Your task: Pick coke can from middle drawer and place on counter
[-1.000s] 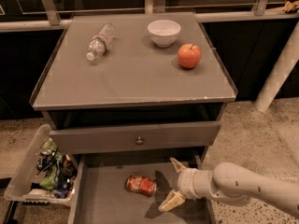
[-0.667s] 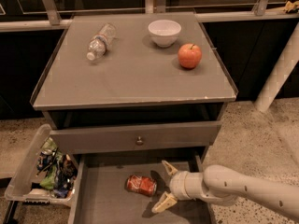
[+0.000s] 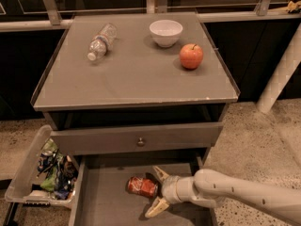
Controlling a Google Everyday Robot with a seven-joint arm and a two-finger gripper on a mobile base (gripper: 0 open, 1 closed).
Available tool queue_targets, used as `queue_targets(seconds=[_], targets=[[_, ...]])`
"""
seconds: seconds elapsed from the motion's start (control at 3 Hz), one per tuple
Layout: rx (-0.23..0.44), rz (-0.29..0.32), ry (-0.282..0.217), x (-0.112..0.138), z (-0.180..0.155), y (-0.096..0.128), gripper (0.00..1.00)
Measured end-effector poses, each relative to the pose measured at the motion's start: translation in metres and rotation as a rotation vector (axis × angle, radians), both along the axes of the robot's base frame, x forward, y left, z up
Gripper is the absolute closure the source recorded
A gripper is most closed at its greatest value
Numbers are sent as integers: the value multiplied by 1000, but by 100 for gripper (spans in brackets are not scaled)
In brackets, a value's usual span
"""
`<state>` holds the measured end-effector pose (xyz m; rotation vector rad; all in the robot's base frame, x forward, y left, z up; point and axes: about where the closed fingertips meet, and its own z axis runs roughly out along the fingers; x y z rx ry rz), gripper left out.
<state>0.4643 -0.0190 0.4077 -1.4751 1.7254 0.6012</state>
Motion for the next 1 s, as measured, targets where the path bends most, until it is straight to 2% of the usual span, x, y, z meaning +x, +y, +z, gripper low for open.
queue_targets(seconds=[0.67, 1.0], targets=[[-2, 18, 23, 8, -41, 14, 0], [0, 17, 24, 8, -42, 14, 18]])
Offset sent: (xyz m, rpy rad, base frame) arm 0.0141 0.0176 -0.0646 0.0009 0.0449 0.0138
